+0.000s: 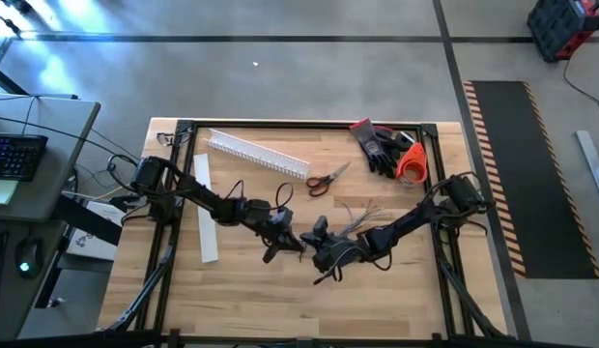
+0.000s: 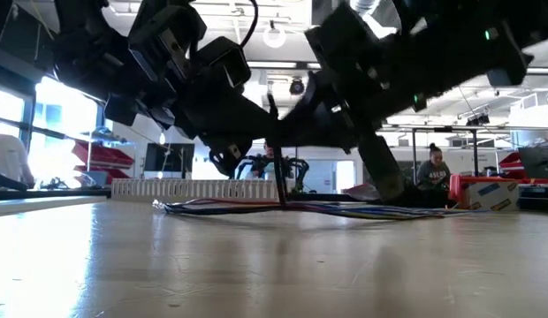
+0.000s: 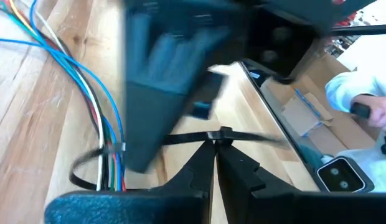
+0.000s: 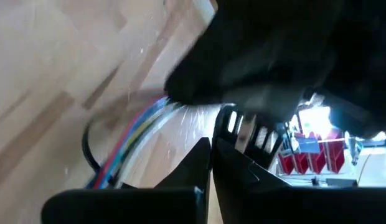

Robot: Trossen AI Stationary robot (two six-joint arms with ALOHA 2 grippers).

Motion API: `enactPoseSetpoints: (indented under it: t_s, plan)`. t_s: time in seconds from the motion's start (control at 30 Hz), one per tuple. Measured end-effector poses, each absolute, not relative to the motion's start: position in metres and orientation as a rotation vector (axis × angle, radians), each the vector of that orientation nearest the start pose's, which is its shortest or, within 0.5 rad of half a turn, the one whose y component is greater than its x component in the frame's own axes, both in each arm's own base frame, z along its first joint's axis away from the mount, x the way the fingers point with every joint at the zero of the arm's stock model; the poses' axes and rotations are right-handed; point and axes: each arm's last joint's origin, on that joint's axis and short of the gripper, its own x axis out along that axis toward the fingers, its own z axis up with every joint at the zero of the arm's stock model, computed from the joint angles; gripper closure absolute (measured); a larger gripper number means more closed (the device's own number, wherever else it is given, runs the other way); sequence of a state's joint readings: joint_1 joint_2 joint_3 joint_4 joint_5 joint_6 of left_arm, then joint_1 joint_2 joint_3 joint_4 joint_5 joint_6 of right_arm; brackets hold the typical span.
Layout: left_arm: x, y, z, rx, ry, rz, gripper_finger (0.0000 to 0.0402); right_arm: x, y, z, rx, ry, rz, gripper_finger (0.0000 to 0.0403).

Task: Ziptie cables
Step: Wrap the black zip tie on the cables

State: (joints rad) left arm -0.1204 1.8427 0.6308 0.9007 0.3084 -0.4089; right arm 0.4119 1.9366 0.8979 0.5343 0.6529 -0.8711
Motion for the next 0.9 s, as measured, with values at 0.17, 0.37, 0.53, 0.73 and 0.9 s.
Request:
enactPoseSetpoints:
  t_s: [0.17,0.37,0.53,0.73,0.9]
  plan:
    - [0.32,-0.045,0.118,-0.439,0.423,-0.338,0.0402,0.35,0.14,0.131,-1.164,0.558,0.011,0.0403]
    - [0.32,-0.045,0.117,-0.433,0.427,-0.336,0.0402,0.349,0.142,0.131,-1.172,0.56,0.016,0.0403]
    - [0.32,-0.044,0.117,-0.411,0.421,-0.307,0.0401,0.35,0.139,0.13,-1.018,0.569,-0.049,0.0381]
    - [0.32,-0.048,0.116,-0.404,0.421,-0.301,0.0401,0.347,0.139,0.131,-0.813,0.575,-0.15,0.0284]
    - [0.319,-0.053,0.116,-0.366,0.41,-0.29,0.0401,0.335,0.142,0.142,-0.682,0.615,-0.176,0.0206]
